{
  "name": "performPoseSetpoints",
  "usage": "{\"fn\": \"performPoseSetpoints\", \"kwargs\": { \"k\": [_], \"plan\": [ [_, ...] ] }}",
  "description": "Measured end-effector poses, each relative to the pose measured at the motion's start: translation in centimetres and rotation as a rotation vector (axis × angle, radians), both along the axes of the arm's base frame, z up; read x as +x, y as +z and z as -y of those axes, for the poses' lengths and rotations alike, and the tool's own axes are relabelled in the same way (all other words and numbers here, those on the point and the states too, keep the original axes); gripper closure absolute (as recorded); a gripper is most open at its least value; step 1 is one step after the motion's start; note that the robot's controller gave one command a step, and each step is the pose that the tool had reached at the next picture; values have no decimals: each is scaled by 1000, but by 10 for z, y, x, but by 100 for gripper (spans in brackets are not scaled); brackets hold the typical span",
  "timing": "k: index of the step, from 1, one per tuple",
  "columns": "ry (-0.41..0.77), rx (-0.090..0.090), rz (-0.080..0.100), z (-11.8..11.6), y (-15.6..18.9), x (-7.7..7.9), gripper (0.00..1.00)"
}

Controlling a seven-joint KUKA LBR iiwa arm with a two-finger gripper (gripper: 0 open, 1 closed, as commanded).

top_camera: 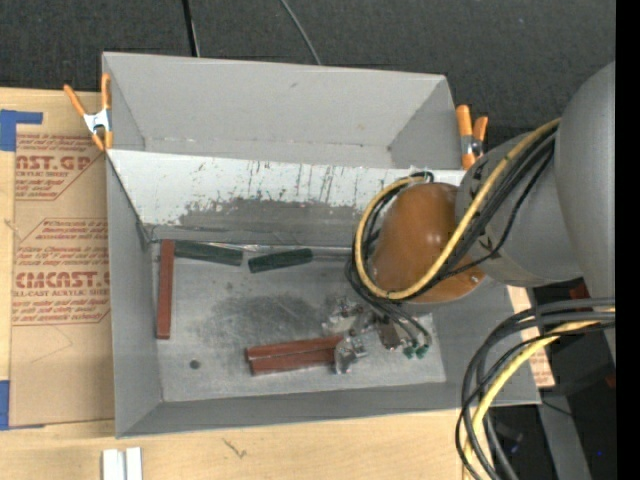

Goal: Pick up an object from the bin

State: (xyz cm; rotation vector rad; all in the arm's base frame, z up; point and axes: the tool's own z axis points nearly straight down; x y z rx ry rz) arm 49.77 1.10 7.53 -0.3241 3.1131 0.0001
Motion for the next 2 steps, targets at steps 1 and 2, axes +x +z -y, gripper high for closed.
{"fn": "performPoseSetpoints", "kwargs": {
  "k": [1,2],
  "plan": [
    [0,0,0,0,0,0,100],
    [26,-1,-10,-4,129,-9,100]
  ]
}}
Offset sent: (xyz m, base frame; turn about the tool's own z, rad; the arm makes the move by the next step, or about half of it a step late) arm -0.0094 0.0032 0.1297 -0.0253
